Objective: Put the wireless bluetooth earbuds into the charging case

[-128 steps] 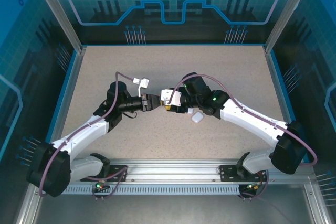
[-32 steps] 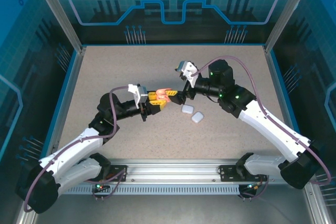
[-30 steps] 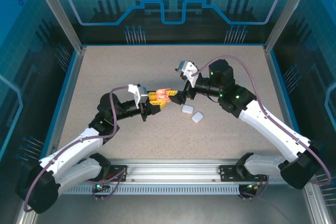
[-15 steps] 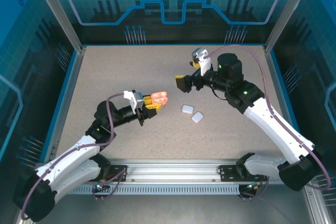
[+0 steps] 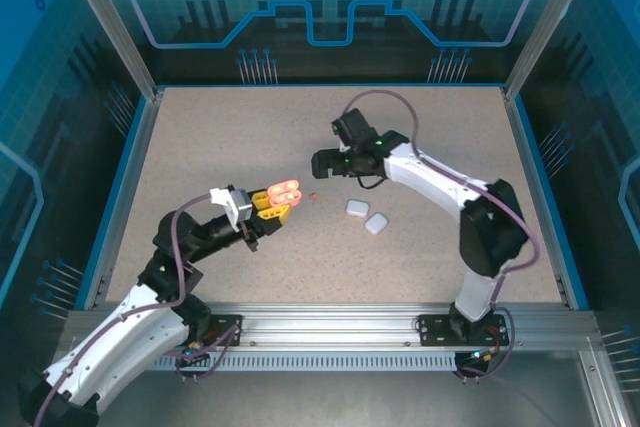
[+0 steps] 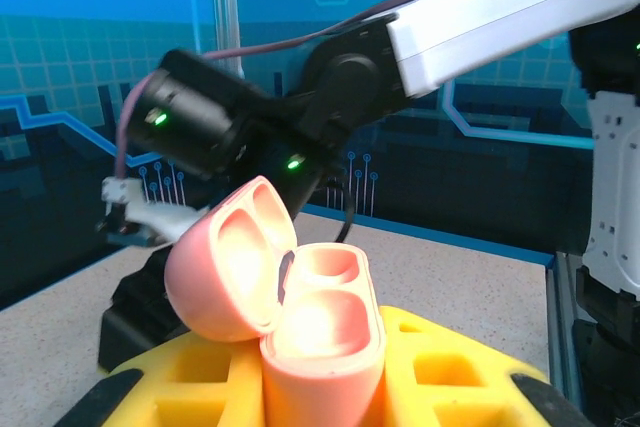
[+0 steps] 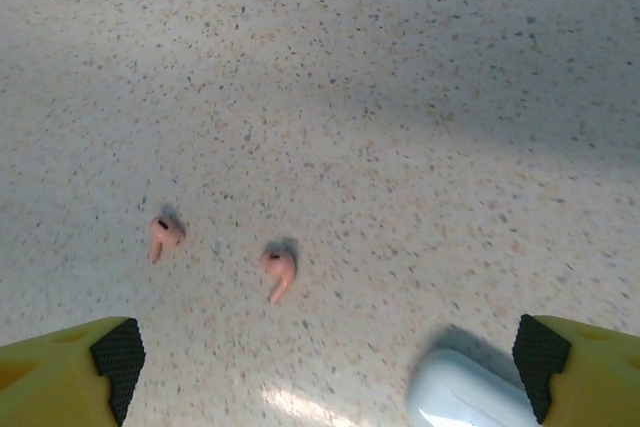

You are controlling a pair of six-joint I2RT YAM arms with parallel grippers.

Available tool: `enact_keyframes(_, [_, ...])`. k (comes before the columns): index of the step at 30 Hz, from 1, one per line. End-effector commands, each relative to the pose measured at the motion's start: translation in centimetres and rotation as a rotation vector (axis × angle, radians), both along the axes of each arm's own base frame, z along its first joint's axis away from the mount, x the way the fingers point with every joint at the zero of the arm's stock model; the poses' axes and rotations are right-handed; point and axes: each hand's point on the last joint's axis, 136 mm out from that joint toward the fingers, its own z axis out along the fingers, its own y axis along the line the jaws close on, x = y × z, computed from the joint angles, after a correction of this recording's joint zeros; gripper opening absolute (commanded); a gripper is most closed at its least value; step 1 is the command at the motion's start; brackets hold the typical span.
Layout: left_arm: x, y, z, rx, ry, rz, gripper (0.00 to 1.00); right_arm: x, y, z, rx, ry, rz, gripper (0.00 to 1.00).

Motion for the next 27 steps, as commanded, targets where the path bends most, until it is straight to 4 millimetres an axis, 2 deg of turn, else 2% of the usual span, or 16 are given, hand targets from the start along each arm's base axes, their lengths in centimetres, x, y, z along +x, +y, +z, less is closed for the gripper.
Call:
enact_keyframes(1, [-0.4,0.7,-0.2,0.007,0.008,0.034,0.0,0.2,0.5,-1.2,-0.062,0.052,-0.073,0.94])
enact_keyframes(5, [-0.8,1.3,0.3,-0.004,0.002,0.054,0.0,1.3,2.5,-3.0,-0.061,0.092,-0.062,0.85])
enact_keyframes(10, [-0.8,1.6,0.4,-0.002,-0.001,0.07,0.0,1.6,3.8,-5.0,-0.114,0.131,-0.049,0.76])
enact_keyframes(18, [-0.8,1.7,0.2,0.009,-0.004,0.076,0.0,0.6,5.3,-7.9,-0.146,0.187,-0.031,0.66])
enact_keyframes(24, [-0.7,1.7,0.1,0.013,-0.005,0.079,0.0,-0.2,5.8,-9.4,-0.182,0.215,-0.012,0.65])
enact_keyframes(27, [-0.7,1.7,0.0,0.012,-0.007,0.077,0.0,-0.4,5.7,-10.2,-0.197,0.234,-0.011,0.61])
